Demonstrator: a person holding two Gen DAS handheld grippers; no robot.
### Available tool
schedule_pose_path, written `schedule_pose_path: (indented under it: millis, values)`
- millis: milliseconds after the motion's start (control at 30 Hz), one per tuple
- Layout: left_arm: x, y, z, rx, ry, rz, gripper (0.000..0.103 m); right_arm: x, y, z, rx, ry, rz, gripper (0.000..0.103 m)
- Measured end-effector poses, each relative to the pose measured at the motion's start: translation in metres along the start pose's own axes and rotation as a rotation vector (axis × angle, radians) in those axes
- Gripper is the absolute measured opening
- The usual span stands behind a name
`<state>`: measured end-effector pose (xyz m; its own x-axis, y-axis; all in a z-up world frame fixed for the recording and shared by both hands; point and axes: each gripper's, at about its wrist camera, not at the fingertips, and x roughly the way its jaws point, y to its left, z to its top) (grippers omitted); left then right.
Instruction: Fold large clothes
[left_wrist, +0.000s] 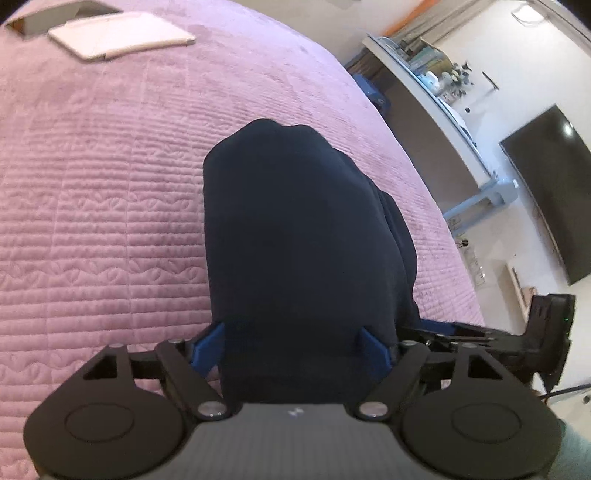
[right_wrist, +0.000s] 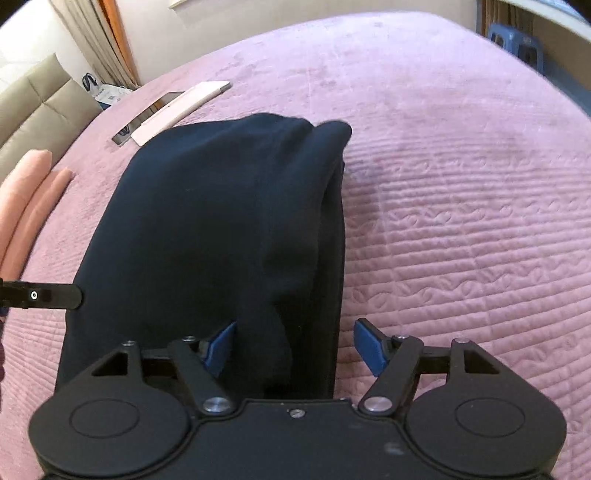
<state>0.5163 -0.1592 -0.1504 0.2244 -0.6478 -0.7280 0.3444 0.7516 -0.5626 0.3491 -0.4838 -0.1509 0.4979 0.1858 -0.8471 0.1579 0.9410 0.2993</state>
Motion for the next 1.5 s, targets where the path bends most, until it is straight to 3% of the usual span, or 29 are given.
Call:
schedule_pose_path:
  millis: [100, 200, 300, 400, 500, 600, 800, 833, 867, 900, 967, 1133, 1267, 1500]
  values:
    - [0.008, 0.008, 0.002, -0.038, 0.023, -0.020, 0.087, 0.009, -0.009, 0.003, 0.045, 0.033, 0.048, 0.082]
    - [0.003, 0.013, 0.007, -0.069, 0.050, -0.032, 0.082, 0.012, -0.014, 0.004, 0.061, 0.054, 0.081, 0.084]
    - [-0.015, 0.013, 0.010, -0.045, 0.049, 0.026, 0.081, 0.014, -0.016, 0.006, 0.063, 0.069, 0.097, 0.084]
    - [-0.013, 0.020, 0.011, -0.078, 0.093, -0.044, 0.084, 0.017, -0.020, 0.008, 0.076, 0.083, 0.120, 0.087]
    - [0.013, 0.031, 0.011, -0.129, 0.155, -0.092, 0.087, 0.020, -0.023, 0.010, 0.076, 0.091, 0.136, 0.089]
    - [0.035, 0.046, 0.012, -0.209, 0.159, -0.175, 0.095, 0.023, -0.023, 0.010, 0.082, 0.091, 0.156, 0.102]
    - [0.070, 0.047, 0.013, -0.247, 0.146, -0.208, 0.101, 0.032, -0.013, 0.015, 0.050, 0.067, 0.167, 0.103]
    - [0.073, 0.045, 0.012, -0.252, 0.129, -0.204, 0.101, 0.033, -0.012, 0.016, 0.053, 0.059, 0.181, 0.096]
    - [0.074, 0.042, 0.011, -0.249, 0.110, -0.194, 0.100, 0.033, -0.011, 0.016, 0.047, 0.053, 0.205, 0.072]
    - [0.073, 0.037, 0.009, -0.237, 0.083, -0.175, 0.098, 0.033, -0.011, 0.017, 0.054, 0.057, 0.250, 0.059]
    - [0.067, 0.029, 0.005, -0.221, 0.038, -0.151, 0.088, 0.031, -0.007, 0.017, 0.056, 0.052, 0.257, 0.052]
    - [0.040, 0.009, -0.005, -0.156, -0.067, -0.177, 0.073, 0.011, 0.019, 0.019, -0.023, -0.013, 0.253, 0.041]
    - [0.004, -0.005, -0.014, -0.103, -0.125, -0.244, 0.072, -0.022, 0.058, 0.014, -0.151, -0.067, 0.234, 0.039]
    - [-0.097, -0.005, -0.062, -0.075, -0.174, -0.297, 0.072, -0.097, 0.132, -0.033, -0.194, -0.134, 0.231, 0.039]
